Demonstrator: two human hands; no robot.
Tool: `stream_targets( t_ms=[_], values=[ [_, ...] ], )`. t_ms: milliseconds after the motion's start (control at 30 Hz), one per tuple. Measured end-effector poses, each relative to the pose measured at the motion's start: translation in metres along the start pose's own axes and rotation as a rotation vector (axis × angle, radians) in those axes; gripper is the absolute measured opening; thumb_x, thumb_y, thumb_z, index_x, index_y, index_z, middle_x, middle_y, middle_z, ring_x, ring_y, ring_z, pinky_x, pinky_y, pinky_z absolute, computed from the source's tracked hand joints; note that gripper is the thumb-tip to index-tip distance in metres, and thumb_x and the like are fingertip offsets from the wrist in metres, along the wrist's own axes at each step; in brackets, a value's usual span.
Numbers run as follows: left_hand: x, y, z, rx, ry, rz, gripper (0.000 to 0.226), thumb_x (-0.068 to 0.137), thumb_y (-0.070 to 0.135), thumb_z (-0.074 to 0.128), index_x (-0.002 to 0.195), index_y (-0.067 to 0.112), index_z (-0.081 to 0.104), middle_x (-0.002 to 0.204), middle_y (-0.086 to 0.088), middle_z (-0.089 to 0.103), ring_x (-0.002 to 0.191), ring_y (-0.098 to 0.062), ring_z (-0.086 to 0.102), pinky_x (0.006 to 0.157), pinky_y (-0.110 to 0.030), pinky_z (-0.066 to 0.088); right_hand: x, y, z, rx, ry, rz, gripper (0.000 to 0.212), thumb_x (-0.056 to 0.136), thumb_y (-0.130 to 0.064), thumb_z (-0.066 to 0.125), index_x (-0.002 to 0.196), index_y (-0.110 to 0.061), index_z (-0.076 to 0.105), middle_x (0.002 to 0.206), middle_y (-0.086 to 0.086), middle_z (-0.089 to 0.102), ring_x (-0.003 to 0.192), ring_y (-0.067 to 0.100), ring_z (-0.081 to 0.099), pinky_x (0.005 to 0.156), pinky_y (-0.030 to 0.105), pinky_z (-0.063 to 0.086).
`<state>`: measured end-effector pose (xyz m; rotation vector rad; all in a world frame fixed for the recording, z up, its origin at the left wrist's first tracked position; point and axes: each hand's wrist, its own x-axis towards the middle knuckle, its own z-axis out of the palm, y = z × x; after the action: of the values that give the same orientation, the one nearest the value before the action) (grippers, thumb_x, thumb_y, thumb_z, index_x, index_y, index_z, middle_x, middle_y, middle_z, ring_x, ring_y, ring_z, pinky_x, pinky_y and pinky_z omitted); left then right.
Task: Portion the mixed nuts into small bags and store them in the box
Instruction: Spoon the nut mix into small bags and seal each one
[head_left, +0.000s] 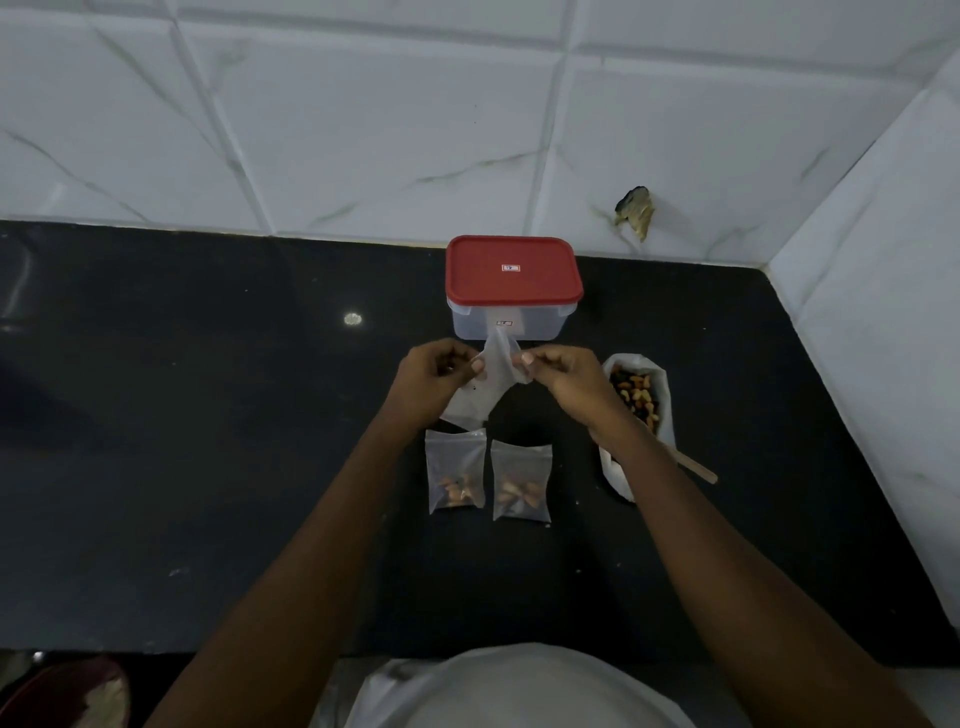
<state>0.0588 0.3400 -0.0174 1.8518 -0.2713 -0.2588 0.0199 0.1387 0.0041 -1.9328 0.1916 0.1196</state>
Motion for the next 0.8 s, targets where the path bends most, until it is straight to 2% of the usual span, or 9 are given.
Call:
stream_targets(
  t_ms=[100,167,300,367,467,567,633,700,800],
  values=[
    [0.000,0.007,0.003,0.019,-0.097,0.039,0.010,0.090,0.014,0.066,0.098,0.008,0.069,0.091,0.000,0.071,0.080,-0.006,0.064,0.071,-0.020,0.047,-0.011,-0.002,-0.015,0.166,0.002,0.100,0.018,0.098,-0.028,0.057,0.102,-0.024,0.074,0.104,-0.001,0.073,0.098,0.014,0.066,0.081,0.029,0.053],
    [0.001,0.008,0.005,0.018,-0.131,0.056,0.011,0.090,0.011,0.066,0.099,0.006,0.069,0.091,0.000,0.071,0.082,-0.007,0.065,0.072,-0.021,0.048,-0.017,0.000,-0.023,0.243,0.000,0.124,0.015,0.097,-0.024,0.060,0.098,-0.021,0.075,0.099,0.004,0.075,0.092,0.017,0.068,0.077,0.029,0.054],
    [0.003,0.007,0.010,0.057,-0.147,0.051,0.012,0.088,0.012,0.068,0.100,0.009,0.070,0.095,-0.004,0.072,0.089,-0.019,0.068,0.084,-0.034,0.055,-0.027,0.004,-0.035,0.326,-0.027,0.150,0.010,0.092,-0.016,0.066,0.097,-0.014,0.075,0.098,0.008,0.076,0.090,0.020,0.068,0.075,0.027,0.056],
    [0.002,0.007,0.016,0.102,-0.135,0.054,0.011,0.087,0.013,0.069,0.098,0.013,0.070,0.095,-0.002,0.072,0.089,-0.017,0.067,0.087,-0.036,0.055,-0.031,0.005,-0.040,0.328,-0.067,0.167,0.014,0.090,-0.008,0.066,0.100,-0.012,0.074,0.100,0.007,0.075,0.092,0.020,0.070,0.076,0.025,0.058],
    [0.002,0.010,0.022,0.109,-0.131,0.068,0.011,0.087,0.012,0.070,0.096,0.019,0.070,0.096,0.003,0.072,0.087,-0.009,0.067,0.086,-0.033,0.053,-0.037,0.008,-0.046,0.242,-0.130,0.181,0.032,0.087,0.009,0.060,0.106,-0.013,0.071,0.106,0.005,0.073,0.097,0.020,0.071,0.078,0.028,0.059],
    [0.000,0.013,0.027,0.172,-0.164,0.065,0.015,0.086,0.015,0.071,0.099,0.022,0.069,0.098,0.009,0.070,0.090,-0.006,0.066,0.090,-0.035,0.054,-0.041,0.009,-0.050,0.142,-0.183,0.214,0.041,0.084,0.014,0.057,0.109,-0.014,0.072,0.107,0.004,0.073,0.098,0.018,0.071,0.081,0.029,0.059],
    [-0.003,0.018,0.030,0.227,-0.179,0.070,0.026,0.084,0.016,0.073,0.108,0.025,0.066,0.106,0.012,0.067,0.097,-0.004,0.062,0.094,-0.037,0.052,-0.044,0.009,-0.052,0.105,-0.180,0.225,0.035,0.083,0.009,0.064,0.109,-0.014,0.071,0.105,0.004,0.073,0.098,0.019,0.070,0.084,0.030,0.059],
    [-0.008,0.024,0.033,0.271,-0.232,0.090,0.050,0.080,0.018,0.078,0.125,0.025,0.058,0.124,0.009,0.060,0.112,-0.003,0.056,0.101,-0.038,0.048,-0.047,0.009,-0.055,0.060,-0.172,0.231,0.025,0.082,-0.004,0.073,0.104,-0.017,0.071,0.102,-0.001,0.072,0.097,0.013,0.068,0.087,0.031,0.055],
    [-0.013,0.025,0.041,0.387,-0.359,0.144,0.089,0.071,0.033,0.084,0.146,0.029,0.037,0.147,0.004,0.043,0.135,-0.011,0.037,0.112,-0.037,0.031,-0.050,0.010,-0.056,0.018,-0.173,0.206,0.016,0.081,-0.019,0.078,0.096,-0.019,0.074,0.099,-0.007,0.072,0.096,0.007,0.066,0.082,0.025,0.053]
  ],
)
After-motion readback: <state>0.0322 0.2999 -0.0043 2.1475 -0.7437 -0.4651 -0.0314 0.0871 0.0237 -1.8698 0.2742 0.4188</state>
